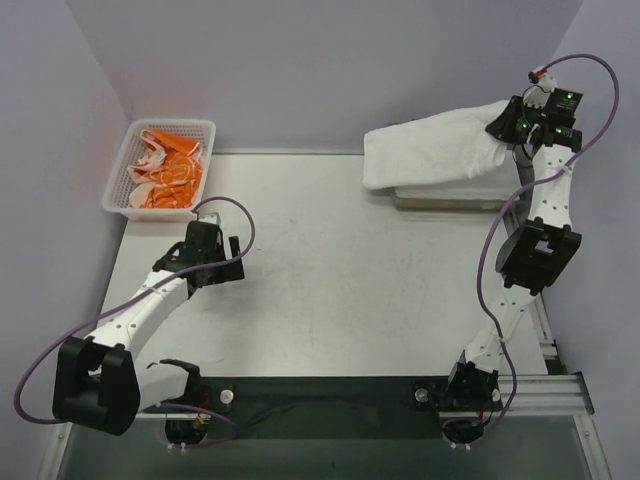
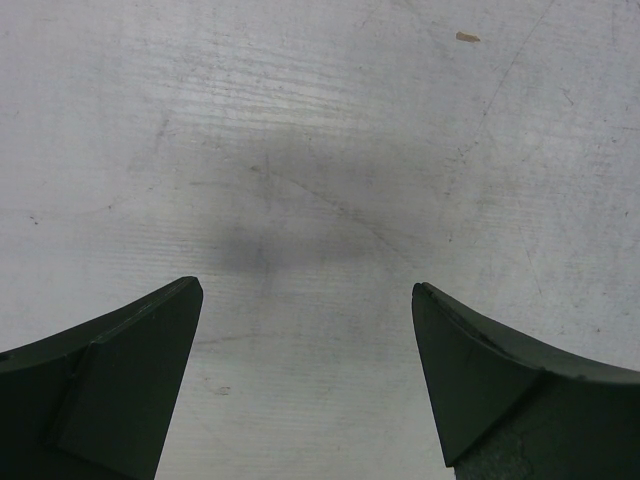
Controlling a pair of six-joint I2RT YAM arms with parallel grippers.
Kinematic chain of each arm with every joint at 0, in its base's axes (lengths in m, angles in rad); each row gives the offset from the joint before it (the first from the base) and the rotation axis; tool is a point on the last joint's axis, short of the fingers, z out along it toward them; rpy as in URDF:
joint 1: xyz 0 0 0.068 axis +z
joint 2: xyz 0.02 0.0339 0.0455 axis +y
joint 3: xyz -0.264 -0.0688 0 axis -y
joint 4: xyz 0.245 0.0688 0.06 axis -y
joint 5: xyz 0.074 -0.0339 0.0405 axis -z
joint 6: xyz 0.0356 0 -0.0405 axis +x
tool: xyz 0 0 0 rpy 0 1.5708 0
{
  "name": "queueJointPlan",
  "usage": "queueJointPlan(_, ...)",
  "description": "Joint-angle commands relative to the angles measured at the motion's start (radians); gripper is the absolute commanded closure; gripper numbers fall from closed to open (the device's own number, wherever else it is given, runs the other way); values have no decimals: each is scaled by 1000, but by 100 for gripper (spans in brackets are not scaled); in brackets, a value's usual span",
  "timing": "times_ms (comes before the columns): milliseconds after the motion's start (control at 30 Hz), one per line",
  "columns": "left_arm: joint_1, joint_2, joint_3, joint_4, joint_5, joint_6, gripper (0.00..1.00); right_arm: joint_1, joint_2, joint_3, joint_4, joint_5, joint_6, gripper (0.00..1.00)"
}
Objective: Fold and stack the towels
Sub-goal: Neatly place the folded towel into the bin
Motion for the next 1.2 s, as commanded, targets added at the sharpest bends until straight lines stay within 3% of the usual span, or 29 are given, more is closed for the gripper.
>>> queueJointPlan(0,7,2,40,19,3,14,3,-21,-33,55,91,58,-63,100)
queueJointPlan(400,7,14,41,19,6,15,3,-42,-31,-2,157,231,-98,100)
queueJointPlan(800,7,31,43,22,14,15,3,-56,15,-22,185,251,-138,96)
queueJointPlan(867,7,34,43,23,15,15,3,-56,25,-34,191,256,-137,88)
queueJointPlan(900,7,32,43,23,15,14,3,-56,27,-41,194,258,-134,67)
queueJointPlan(967,7,35,43,23,17,15,3,-55,30,-56,205,271,-126,39)
queueJointPlan(1000,7,35,43,23,17,15,3,-53,30,-70,208,305,-124,13)
queueJointPlan(1033,7,37,43,23,17,15,3,-50,28,-71,211,328,-127,3)
queueJointPlan(1167,7,34,43,25,17,15,3,-32,-2,-96,211,412,-149,0)
